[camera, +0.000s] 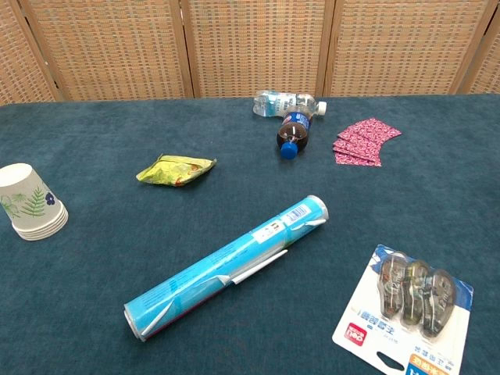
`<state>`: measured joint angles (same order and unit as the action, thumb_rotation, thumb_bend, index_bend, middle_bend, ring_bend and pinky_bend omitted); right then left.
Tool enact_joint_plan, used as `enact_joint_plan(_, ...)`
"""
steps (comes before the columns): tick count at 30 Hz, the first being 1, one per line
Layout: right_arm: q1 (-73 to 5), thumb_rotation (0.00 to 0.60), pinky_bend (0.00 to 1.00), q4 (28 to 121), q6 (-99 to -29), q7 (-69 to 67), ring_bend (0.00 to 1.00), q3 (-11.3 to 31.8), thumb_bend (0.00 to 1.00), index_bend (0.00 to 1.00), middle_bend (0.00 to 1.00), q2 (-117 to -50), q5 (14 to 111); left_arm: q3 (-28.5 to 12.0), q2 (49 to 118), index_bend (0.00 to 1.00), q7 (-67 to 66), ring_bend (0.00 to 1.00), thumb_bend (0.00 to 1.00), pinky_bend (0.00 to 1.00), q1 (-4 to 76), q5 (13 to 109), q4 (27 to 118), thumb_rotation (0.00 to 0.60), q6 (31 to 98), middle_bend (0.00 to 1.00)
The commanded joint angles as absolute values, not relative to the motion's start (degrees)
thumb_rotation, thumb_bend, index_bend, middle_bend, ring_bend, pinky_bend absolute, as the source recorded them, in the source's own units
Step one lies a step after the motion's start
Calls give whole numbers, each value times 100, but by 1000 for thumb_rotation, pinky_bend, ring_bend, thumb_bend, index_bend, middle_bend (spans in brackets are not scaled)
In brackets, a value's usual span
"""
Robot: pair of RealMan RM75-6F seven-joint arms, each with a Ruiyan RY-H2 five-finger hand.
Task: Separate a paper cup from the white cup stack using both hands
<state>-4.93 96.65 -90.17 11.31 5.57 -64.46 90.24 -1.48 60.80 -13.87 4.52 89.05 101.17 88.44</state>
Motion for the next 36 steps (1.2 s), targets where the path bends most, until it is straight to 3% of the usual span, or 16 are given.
enact_joint_plan(1,-486,600,0,9685,-9041,1113,0,560,0,0,0,-6432,9038,-138,6079,0,-1380,0,127,0,442,8921,10115,600,8853,0)
enact_joint_plan(11,-472,600,0,9731,-9047,1064,0,584,0,0,0,-6394,8981,-242,6202,0,-1249,0,127,16,746,8910,9865,600,8433,0)
enact_joint_plan(14,-481,600,0,9750,-9014,1076,0,599,0,0,0,-6384,8932,-447,6354,0,-1107,7,127,101,1227,8957,9439,600,7933,0)
enact_joint_plan(17,-487,600,0,9760,-8989,1090,0,610,0,0,0,-6384,8889,-557,6499,0,-1207,85,127,221,1625,9016,9077,600,7499,17)
enact_joint_plan(23,-515,600,0,9740,-8880,1092,0,648,0,0,0,-6384,8726,-784,6987,4,-1476,234,128,319,2267,8455,8481,600,6468,159)
enact_joint_plan(36,-533,600,0,9721,-8802,1024,0,666,0,0,0,-6373,8613,-768,7530,277,-1479,347,128,391,2635,7991,7849,600,5975,304)
